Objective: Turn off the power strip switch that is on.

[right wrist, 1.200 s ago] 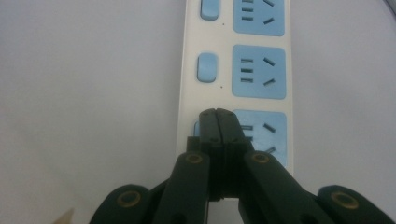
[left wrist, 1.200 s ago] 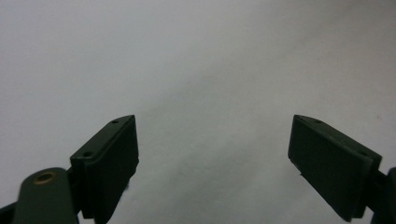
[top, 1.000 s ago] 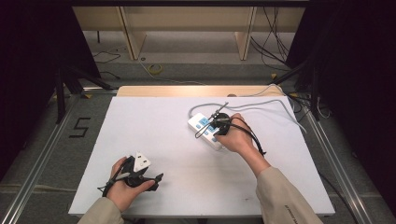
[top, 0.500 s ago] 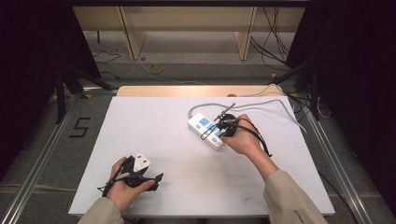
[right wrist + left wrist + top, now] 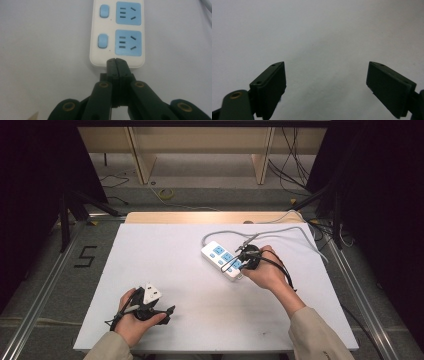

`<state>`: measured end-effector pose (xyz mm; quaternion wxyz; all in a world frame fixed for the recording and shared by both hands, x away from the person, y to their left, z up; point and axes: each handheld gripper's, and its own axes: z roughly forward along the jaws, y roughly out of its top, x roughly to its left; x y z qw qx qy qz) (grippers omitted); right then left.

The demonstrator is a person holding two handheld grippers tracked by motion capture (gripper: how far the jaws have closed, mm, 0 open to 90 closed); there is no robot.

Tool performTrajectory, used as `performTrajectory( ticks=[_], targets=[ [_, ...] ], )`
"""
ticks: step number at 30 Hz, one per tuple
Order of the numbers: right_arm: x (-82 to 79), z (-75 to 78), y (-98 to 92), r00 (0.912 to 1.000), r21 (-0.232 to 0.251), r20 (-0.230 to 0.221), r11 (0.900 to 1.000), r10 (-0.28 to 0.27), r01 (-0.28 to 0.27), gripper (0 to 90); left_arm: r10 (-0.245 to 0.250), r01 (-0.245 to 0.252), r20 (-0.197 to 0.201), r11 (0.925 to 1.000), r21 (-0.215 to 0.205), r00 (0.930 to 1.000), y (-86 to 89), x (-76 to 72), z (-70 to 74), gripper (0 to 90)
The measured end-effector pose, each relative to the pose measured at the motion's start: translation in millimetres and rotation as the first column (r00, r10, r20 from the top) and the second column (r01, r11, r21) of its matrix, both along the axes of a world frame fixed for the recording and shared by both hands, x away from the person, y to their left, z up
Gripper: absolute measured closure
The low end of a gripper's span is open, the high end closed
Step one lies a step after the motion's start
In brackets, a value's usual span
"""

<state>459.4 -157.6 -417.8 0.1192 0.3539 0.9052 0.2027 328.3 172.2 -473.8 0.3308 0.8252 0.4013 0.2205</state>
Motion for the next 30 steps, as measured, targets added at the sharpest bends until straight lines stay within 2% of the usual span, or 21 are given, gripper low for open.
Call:
performTrajectory(
  ticks=[16,30],
  targets=[
    [-12.3,-2.7,-17.7,0.9999,0.037,0.008,0.999,-0.010,0.010,88.1,0.007,-0.007,0.002,1.0000,-0.003,1.0000,0.6,-0.3,0.3,15.9],
    [-28.3,-7.7,-36.6,0.9995,0.069,0.006,0.997,-0.030,0.029,80.4,0.011,-0.011,0.003,0.9999,-0.005,0.9999,1.5,-0.7,0.2,15.9]
  ],
)
